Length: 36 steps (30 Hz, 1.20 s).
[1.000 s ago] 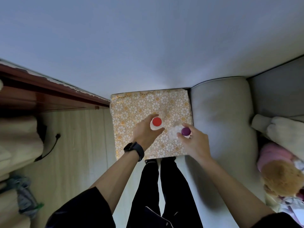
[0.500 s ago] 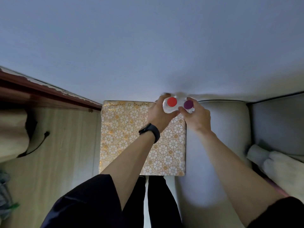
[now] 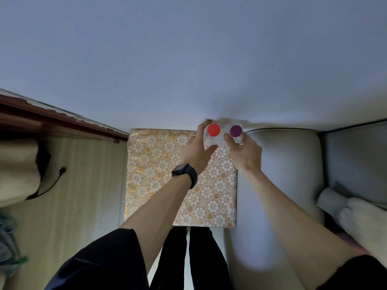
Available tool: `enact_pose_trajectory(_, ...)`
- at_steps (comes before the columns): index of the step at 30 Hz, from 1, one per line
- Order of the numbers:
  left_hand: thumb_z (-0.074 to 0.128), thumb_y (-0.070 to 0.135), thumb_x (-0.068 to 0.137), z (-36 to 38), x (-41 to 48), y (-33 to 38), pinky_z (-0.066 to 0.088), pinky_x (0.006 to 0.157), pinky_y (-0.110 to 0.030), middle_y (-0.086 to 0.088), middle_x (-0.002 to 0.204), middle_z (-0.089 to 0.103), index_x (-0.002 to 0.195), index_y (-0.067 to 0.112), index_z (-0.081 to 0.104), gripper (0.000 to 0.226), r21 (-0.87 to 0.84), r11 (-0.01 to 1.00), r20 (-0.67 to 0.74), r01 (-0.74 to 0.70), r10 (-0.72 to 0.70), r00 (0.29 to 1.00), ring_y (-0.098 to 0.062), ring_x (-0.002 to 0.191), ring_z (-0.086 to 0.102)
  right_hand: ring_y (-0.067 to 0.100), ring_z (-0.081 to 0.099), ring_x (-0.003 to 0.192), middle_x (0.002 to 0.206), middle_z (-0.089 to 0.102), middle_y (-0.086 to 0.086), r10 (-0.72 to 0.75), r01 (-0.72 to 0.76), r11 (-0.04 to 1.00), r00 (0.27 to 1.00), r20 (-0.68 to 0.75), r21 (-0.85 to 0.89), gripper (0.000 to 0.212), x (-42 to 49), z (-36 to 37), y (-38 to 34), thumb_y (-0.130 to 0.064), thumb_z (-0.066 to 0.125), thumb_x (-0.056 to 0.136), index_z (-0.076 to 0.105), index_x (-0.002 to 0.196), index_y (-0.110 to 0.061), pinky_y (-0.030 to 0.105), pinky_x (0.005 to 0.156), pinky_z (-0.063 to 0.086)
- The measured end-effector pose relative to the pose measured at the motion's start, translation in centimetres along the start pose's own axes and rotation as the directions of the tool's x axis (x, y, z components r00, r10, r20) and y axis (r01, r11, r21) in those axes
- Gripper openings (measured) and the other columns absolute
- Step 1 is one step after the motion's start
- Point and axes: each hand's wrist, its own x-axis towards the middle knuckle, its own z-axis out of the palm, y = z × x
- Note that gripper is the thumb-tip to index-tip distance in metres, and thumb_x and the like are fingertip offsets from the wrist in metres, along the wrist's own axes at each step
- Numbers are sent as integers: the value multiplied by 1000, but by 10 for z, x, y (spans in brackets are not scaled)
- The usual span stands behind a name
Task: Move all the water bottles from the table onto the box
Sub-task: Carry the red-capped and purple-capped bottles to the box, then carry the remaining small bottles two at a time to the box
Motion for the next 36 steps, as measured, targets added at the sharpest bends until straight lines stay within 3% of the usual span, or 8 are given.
enact_pose_trajectory(8,78,21,85,-14,-7,17,40,61,-10,-8,126,68,144,20,31,76,-60,997,11,53,-52,999,-22,101,68,25,57,126,140,59,5,53,-40,996,985,162,-80,67,-10,-27,-14,-51,69,88,48,141,-15,24,92,40)
enact_pose_trajectory(13,72,23,89,-60,-47,28,51,91,-32,-8,145,55,147,21,34,70,17,987,132,161,-162,978,-26,123,59,21,58,117,146,53,4,118,-80,987,953,279,-143,67,-67,-53,-33,-43,68,91,41,148,-20,25,87,41)
enact_pose_trajectory(17,67,35,92,-126,-106,44,54,84,-34,-10,145,52,151,24,29,72,93,979,157,182,-195,968,-27,108,64,14,57,124,140,58,-9,12,77,981,893,450,-180,45,-135,-80,-66,-48,64,92,57,134,-33,26,94,41)
enact_pose_trajectory(20,62,43,93,-185,-156,50,57,77,-38,-9,137,57,150,27,33,65,174,966,91,194,-212,973,-22,84,66,13,53,127,140,57,-13,-168,282,929,898,405,-238,35,-185,-99,-103,-47,58,96,61,129,-36,25,96,39)
enact_pose_trajectory(22,58,47,93,-224,-192,51,54,77,-33,-6,135,57,147,31,38,60,208,957,15,204,-211,977,-19,90,66,14,53,126,139,58,-11,-317,433,854,872,372,-287,34,-217,-107,-133,-48,55,97,62,129,-37,26,96,38)
enact_pose_trajectory(25,54,49,89,-280,-238,48,51,91,-37,-2,130,60,143,35,40,58,233,946,-131,227,-201,971,-23,117,58,16,49,128,132,61,-11,-538,627,725,774,334,-284,33,-252,-109,-178,-45,57,97,65,127,-33,26,100,35)
enact_pose_trajectory(30,58,46,93,-359,-314,27,41,108,-42,-8,137,57,147,29,40,60,168,939,-414,301,-210,886,-27,127,51,23,41,135,133,61,-8,-749,813,513,581,319,-276,33,-300,-81,-252,-42,59,97,67,126,-29,34,108,34)
enact_pose_trajectory(36,62,42,92,-425,-459,-48,40,107,-42,-4,137,58,143,25,48,55,-9,889,-716,457,-325,618,-27,126,53,21,44,133,132,62,-7,-828,974,189,225,514,-123,30,-405,21,-325,-40,61,96,70,122,-29,30,110,32)
